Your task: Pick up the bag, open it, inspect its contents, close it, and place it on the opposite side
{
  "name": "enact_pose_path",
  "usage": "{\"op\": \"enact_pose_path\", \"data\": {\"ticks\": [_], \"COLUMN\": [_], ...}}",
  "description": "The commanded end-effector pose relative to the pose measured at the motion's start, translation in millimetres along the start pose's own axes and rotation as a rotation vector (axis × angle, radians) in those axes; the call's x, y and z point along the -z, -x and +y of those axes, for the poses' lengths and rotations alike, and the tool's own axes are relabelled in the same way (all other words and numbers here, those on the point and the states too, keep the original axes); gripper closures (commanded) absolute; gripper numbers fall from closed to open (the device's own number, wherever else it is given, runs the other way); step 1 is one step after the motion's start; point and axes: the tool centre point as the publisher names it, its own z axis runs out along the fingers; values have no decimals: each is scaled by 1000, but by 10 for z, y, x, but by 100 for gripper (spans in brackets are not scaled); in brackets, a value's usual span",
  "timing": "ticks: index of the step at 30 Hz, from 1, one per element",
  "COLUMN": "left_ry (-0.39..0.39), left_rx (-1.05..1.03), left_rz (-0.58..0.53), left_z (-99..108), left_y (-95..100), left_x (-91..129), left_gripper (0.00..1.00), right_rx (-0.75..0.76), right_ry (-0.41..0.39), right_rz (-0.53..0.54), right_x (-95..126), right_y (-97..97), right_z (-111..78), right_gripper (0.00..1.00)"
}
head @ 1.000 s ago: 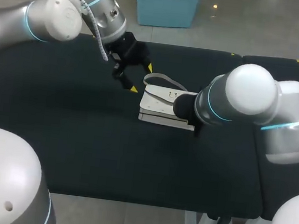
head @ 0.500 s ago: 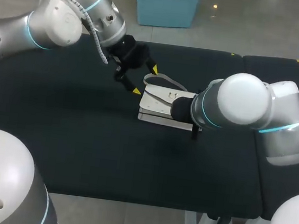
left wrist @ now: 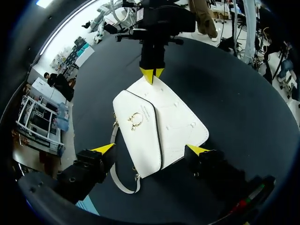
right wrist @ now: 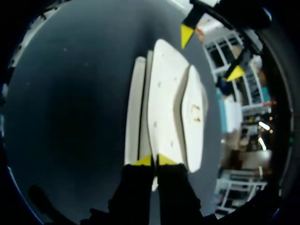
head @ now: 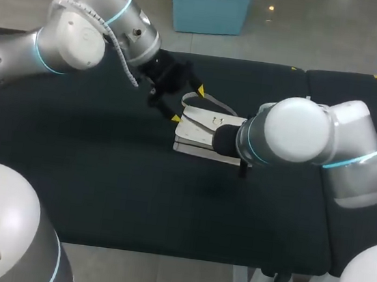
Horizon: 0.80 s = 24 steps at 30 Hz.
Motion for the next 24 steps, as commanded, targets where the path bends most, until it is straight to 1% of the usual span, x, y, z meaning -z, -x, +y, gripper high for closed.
{"op": "enact_pose_path", "data": {"ticks": [1, 2, 3, 4, 6, 7, 8, 9, 12, 14, 17, 19, 22, 23, 24], "left_ry": [-23, -30, -32, -40, -38, -49, -54, -63, -67, -67, -64, -67, -73, -71, -69], "left_rx": [-40, -49, -58, -70, -84, -90, -94, -102, -105, -116, -138, -141, -155, -161, -164], "left_rz": [-29, -27, -35, -30, -41, -41, -44, -48, -53, -55, -55, -56, -62, -68, -73], "left_z": [2, 2, 6, 11, 27, 34, 40, 43, 24, -4, -31, -37, -54, -64, -70], "left_y": [-33, -34, -34, -35, -32, -29, -27, -24, -21, -30, -34, -39, -53, -54, -55], "left_x": [-78, -99, -132, -160, -218, -240, -256, -273, -325, -356, -416, -439, -454, -455, -456], "left_gripper": [8, 8, 12, 14, 15, 20, 22, 22, 25, 25, 29, 28, 31, 34, 41], "right_rx": [0, 0, 0, 0, 0, 0, 0, 0, 0, 0, 0, 0, 0, 0, 0], "right_ry": [-1, -1, -1, -1, -1, -1, -1, -1, -1, -1, -1, -1, -1, -1, -1], "right_rz": [-2, -2, -2, -2, -2, -2, -2, -2, -2, -2, -2, -2, -2, -2, -2], "right_x": [-22, -22, -22, -22, -22, -22, -22, -22, -22, -22, -22, -22, -22, -22, -22], "right_y": [-19, -19, -19, -19, -19, -19, -19, -19, -19, -19, -19, -19, -19, -19, -19], "right_z": [11, 11, 11, 11, 11, 11, 11, 11, 11, 11, 11, 11, 11, 11, 11], "right_gripper": [100, 100, 100, 100, 100, 100, 100, 100, 100, 100, 100, 100, 100, 100, 100]}}
